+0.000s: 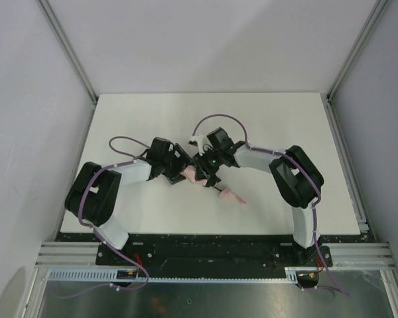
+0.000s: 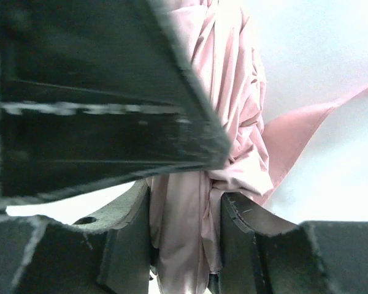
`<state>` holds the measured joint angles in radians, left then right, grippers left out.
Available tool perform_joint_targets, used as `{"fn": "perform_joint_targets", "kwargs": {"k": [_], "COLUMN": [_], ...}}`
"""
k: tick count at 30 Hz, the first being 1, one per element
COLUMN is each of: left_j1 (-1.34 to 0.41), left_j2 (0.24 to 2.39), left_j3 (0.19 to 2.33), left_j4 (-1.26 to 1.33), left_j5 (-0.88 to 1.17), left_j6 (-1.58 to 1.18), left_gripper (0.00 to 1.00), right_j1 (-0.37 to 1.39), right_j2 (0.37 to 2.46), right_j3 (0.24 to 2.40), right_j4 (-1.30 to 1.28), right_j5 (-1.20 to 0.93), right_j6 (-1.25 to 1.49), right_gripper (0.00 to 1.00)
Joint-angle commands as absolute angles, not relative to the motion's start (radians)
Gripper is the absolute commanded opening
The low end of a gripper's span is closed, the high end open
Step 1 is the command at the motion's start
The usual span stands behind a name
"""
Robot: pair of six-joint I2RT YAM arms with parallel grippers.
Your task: Put away the umbrella
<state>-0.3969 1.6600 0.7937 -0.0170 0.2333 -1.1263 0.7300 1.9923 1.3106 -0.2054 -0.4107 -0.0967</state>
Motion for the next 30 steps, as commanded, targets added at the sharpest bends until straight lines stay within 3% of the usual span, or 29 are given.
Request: {"fn": "perform_joint_targets", "kwargs": {"k": [1,4,13,16,24,30], "left_j1": [-0.425,-0.435,-0.446,-0.445,-0.445,-0.445], "left_j2": [1.722,1.732,1.744,1.748,1.764,1.763], "left_j3": [0.743,0.748,0.760,0.762,0.763,0.759], "left_j4": [-0.187,-0.187,-0.185,-0.185,-0.186,-0.187], "left_j5": [0.221,0.216,0.186,0.189,0.229,0.244], "left_j6": [-1.009,-1.012,-1.008,-1.011,-1.034,-1.047], "left_gripper": [0.85,0.75,0.25,0.08,0.00,0.00], "right_j1": [0.646,0.635,0.626,0.641,0.746,0.888], "right_j2": [2.071,2.078,2.078,2.043,1.891,1.857], "right_j3": [1.275,1.281,1.289,1.290,1.289,1.289], "right_j4": [-0.323,-0.321,-0.312,-0.312,-0.317,-0.307], "right_j5": [-0.566,-0.611,-0.605,-0.474,-0.069,0.263], "right_j6": [-0.067,-0.067,-0.050,-0.028,-0.017,-0.078], "right_gripper": [0.00,0.00,0.00,0.16,0.73,0.81]}}
